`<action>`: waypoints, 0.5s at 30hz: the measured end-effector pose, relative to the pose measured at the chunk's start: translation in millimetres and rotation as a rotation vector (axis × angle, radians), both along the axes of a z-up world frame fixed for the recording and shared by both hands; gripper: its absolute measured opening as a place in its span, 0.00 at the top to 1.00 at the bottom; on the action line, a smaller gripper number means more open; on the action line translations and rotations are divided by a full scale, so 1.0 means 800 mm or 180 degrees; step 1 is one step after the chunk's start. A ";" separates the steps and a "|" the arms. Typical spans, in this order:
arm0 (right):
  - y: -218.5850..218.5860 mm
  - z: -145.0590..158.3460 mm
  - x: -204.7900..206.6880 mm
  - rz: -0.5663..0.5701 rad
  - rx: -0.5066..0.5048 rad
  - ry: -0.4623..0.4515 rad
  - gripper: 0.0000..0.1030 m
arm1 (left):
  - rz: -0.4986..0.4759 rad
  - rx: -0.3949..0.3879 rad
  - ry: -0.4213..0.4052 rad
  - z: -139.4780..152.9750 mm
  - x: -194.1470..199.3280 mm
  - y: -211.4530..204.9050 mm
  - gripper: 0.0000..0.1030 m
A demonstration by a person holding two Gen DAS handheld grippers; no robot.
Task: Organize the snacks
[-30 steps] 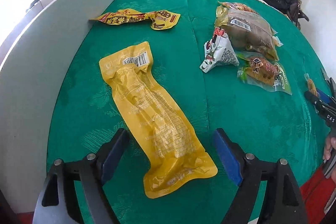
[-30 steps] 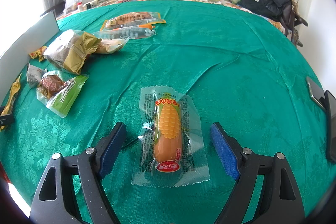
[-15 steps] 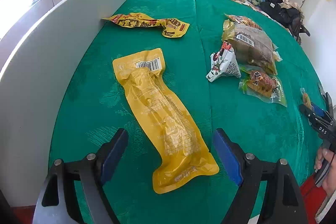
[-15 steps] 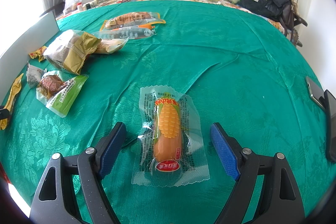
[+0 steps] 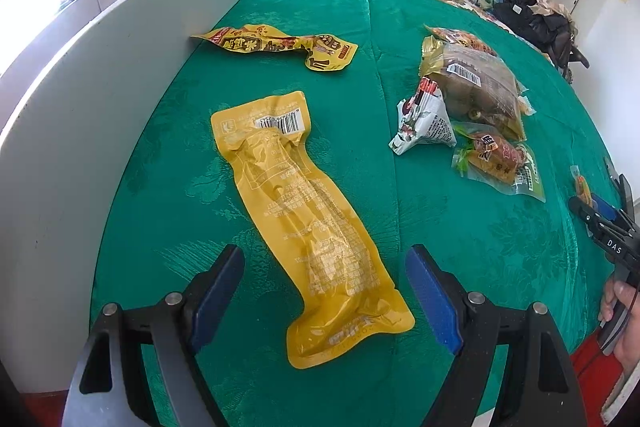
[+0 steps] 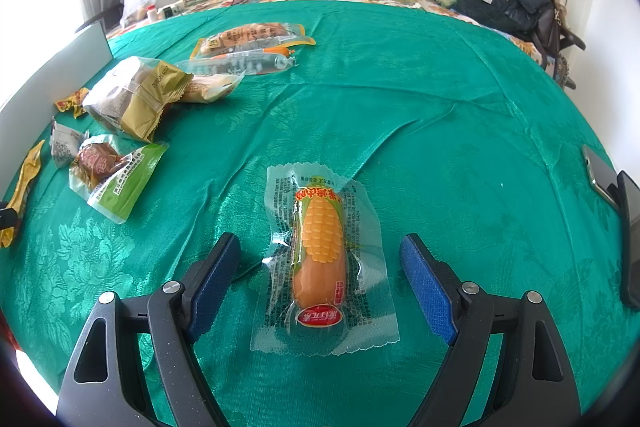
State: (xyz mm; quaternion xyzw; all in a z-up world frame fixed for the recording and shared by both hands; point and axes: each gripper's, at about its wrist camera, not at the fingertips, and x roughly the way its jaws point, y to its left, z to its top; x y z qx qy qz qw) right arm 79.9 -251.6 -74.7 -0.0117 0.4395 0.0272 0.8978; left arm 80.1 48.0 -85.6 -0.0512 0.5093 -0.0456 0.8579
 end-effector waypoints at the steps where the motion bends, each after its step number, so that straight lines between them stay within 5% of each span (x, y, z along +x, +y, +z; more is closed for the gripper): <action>1: 0.000 0.000 0.000 0.0000 0.0000 0.0000 0.17 | -0.0003 0.0002 -0.0004 0.000 0.000 0.000 0.20; 15: 0.000 0.000 0.000 0.0000 -0.0002 -0.0002 0.17 | -0.0087 -0.0156 -0.0012 0.011 -0.004 0.010 0.20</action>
